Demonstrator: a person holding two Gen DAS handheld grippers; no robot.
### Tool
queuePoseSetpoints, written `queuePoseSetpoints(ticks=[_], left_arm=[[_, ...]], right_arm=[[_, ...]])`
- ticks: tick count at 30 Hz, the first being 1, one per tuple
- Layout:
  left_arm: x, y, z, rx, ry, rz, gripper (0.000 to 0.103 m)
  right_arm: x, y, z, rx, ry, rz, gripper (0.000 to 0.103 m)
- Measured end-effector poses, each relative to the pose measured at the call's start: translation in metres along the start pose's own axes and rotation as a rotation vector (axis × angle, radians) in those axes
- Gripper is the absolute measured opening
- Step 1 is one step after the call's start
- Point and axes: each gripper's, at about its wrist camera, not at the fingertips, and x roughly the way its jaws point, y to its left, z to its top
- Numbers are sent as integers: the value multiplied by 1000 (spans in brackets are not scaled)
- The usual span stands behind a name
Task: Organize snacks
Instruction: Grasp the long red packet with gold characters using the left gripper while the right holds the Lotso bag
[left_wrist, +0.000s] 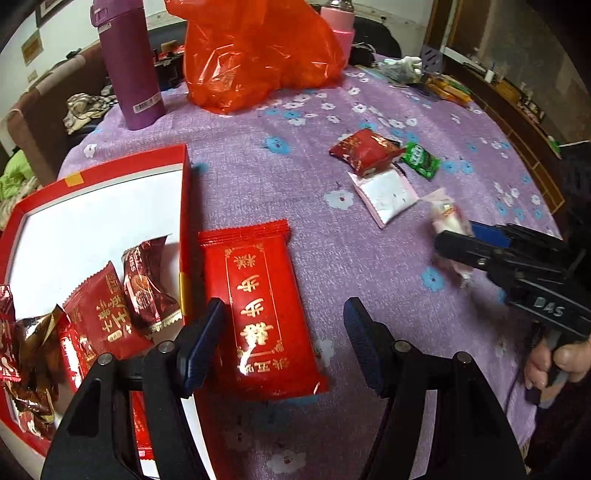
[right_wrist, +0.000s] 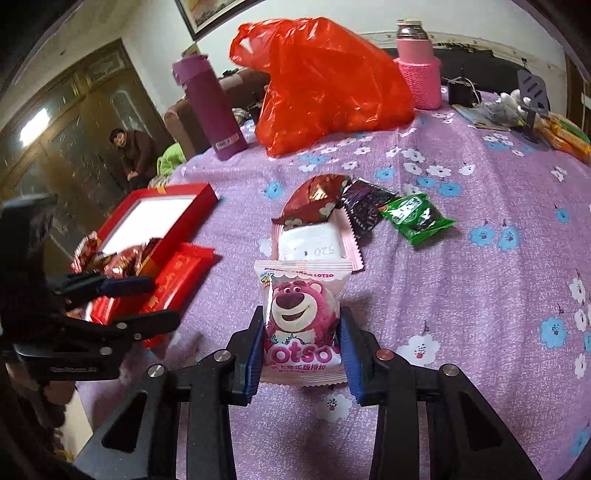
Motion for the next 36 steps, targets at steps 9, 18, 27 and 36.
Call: queuePoseSetpoints(ticks=[9, 18, 27, 36], left_arm=[[15, -13, 5, 44, -48, 151, 68], [8, -14, -5, -11, -55, 174, 72], [12, -32, -8, 14, -82, 110, 84], [-3, -29, -8, -54, -117, -9, 69]], right_arm=[[-11, -5, 5, 28, -32, 29, 38], [-16, -14, 7, 83, -52, 47, 38], [-26, -27, 10, 140, -95, 44, 38], [-29, -34, 11, 165, -109, 40, 38]])
